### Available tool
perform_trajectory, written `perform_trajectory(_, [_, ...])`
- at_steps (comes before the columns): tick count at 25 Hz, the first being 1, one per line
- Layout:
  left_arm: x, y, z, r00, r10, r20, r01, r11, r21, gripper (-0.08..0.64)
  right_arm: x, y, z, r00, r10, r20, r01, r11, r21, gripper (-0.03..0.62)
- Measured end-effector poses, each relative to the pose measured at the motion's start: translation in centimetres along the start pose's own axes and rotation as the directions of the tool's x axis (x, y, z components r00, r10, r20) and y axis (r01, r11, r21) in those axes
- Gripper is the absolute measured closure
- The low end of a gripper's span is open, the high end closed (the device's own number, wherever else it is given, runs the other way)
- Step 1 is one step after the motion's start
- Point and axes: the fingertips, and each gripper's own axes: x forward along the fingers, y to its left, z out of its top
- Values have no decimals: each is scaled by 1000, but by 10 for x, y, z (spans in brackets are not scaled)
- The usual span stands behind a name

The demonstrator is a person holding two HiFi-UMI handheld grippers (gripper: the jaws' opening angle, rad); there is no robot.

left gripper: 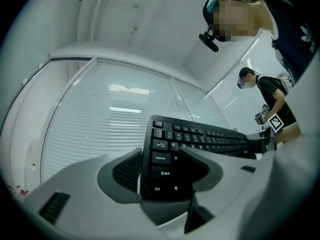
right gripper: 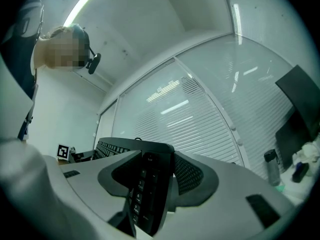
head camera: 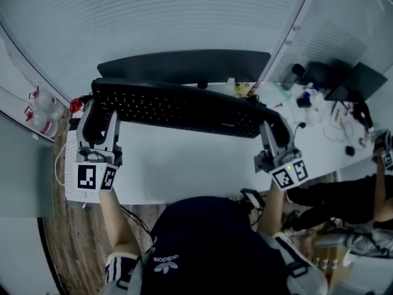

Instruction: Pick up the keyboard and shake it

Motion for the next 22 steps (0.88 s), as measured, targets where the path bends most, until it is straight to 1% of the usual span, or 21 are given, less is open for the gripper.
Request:
perform_trajectory(6, [2, -2, 12, 1000, -29, -9, 30, 999, 31, 336, 0, -2, -2, 1000, 6, 2, -6, 1000, 7, 403])
perform_trajectory(10, [4, -4, 17, 1000, -28, -3, 28, 998, 47, 336, -3, -3, -5, 1000, 5, -3, -5, 1000, 18, 403])
perform_trajectory(13, [4, -5, 21, 1000, -25, 5, 25, 998, 52, 336, -5, -2, -3, 1000, 1, 11, -1, 999, 32, 403])
perform_trajectory(16, [4, -4, 21, 1000, -25, 4, 25, 998, 50, 336, -2, 1, 0, 1000, 0, -6, 0, 1000, -3, 403])
perform_trajectory(19, [5, -3, 18, 1000, -20, -1, 20, 999, 46, 336, 0, 1, 1, 1000, -5, -15, 4, 1000, -16, 403])
perform_trajectory(22, [3, -5, 21, 999, -29, 14, 29, 999, 35, 336, -9, 2, 4, 1000, -8, -7, 8, 1000, -1, 403])
